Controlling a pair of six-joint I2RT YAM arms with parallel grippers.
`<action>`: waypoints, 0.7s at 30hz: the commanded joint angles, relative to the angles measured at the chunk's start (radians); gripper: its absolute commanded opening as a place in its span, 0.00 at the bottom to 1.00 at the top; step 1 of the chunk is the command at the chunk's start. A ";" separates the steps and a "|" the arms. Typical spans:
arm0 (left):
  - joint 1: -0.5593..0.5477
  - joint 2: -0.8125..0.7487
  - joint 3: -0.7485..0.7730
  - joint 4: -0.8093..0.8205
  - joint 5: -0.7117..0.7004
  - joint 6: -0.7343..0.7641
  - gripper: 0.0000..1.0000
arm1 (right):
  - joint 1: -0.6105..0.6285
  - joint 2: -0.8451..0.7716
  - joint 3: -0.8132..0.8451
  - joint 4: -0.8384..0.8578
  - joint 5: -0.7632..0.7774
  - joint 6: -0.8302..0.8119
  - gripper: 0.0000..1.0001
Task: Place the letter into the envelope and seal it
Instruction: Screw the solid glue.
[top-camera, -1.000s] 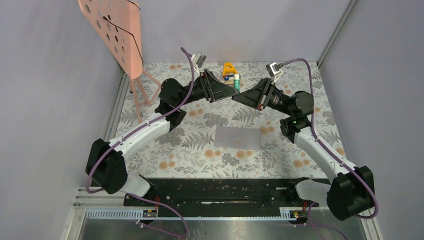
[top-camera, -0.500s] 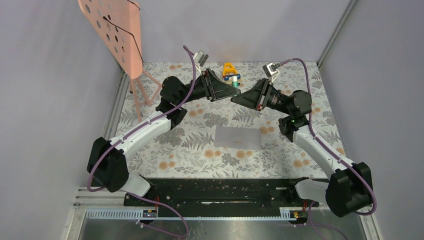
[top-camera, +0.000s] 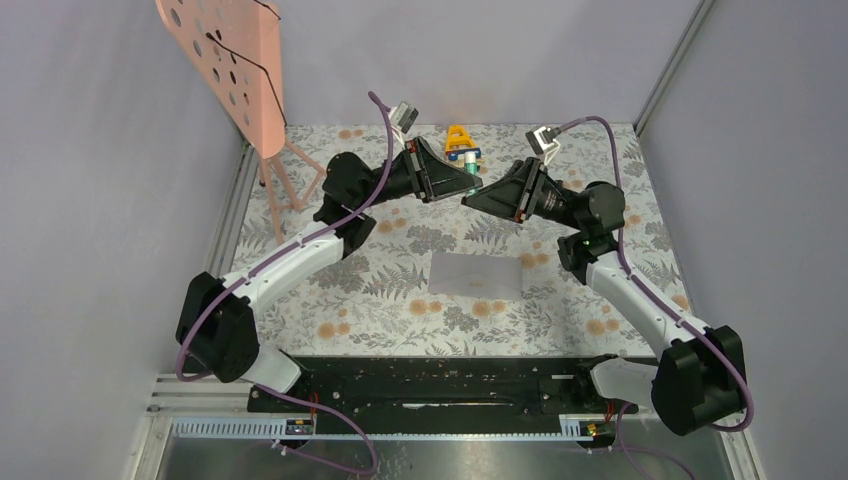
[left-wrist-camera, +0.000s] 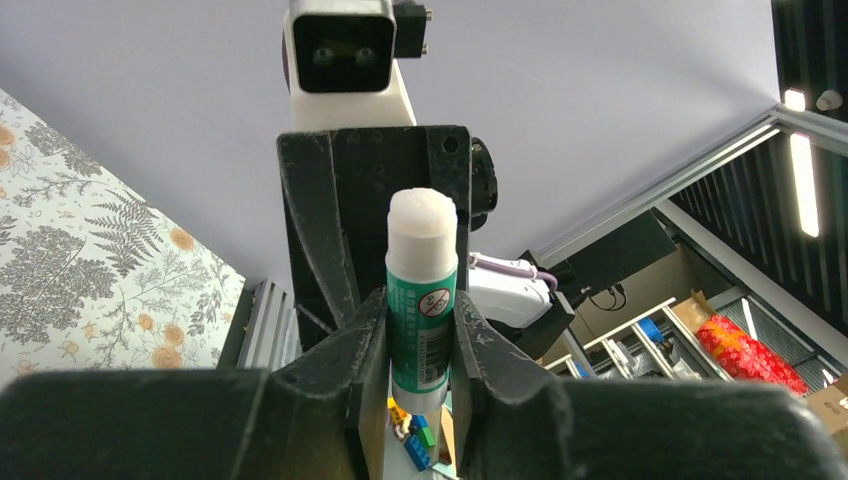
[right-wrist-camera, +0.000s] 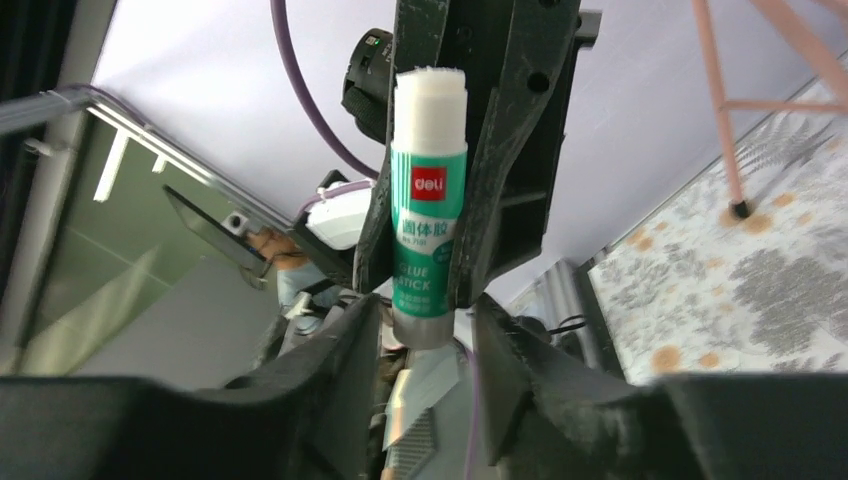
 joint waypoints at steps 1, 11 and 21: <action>0.000 -0.027 -0.006 0.076 -0.057 -0.018 0.00 | 0.007 -0.035 -0.027 0.070 -0.021 0.029 0.60; 0.001 0.027 -0.011 0.316 -0.045 -0.224 0.00 | 0.011 0.078 -0.024 0.493 0.046 0.319 0.64; 0.001 0.057 -0.021 0.416 -0.048 -0.292 0.00 | 0.022 0.100 0.060 0.493 0.028 0.343 0.63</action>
